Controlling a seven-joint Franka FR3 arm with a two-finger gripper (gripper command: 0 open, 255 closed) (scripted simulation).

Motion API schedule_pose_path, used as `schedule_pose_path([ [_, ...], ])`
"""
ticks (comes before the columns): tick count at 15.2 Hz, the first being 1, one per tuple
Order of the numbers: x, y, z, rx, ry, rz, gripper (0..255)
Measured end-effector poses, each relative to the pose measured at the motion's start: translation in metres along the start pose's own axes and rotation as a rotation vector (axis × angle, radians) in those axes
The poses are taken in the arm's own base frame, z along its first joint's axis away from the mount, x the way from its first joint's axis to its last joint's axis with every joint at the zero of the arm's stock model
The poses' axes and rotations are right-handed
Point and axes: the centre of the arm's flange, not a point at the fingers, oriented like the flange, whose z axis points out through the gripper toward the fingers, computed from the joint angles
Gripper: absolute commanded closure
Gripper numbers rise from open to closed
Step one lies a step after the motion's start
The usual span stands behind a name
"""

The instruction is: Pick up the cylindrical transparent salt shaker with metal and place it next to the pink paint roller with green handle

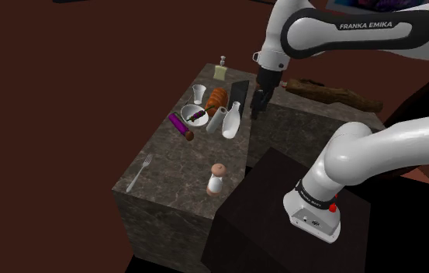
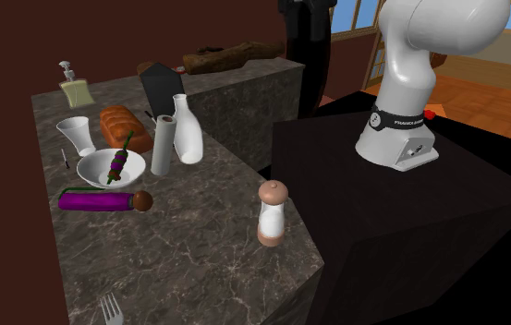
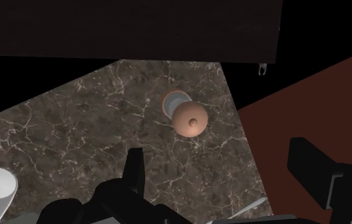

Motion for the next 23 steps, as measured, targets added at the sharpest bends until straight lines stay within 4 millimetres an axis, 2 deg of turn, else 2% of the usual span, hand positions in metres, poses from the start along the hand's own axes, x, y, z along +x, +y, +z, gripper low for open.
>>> schedule_pose_path([
  [4,0.018,0.004,0.052,0.017,0.01,0.001,0],
  [18,0.082,0.001,0.224,0.078,0.05,0.006,0],
  [21,0.096,0.002,0.257,0.091,0.058,0.006,0],
  [23,0.1,0.002,0.271,0.092,0.06,0.008,0],
])
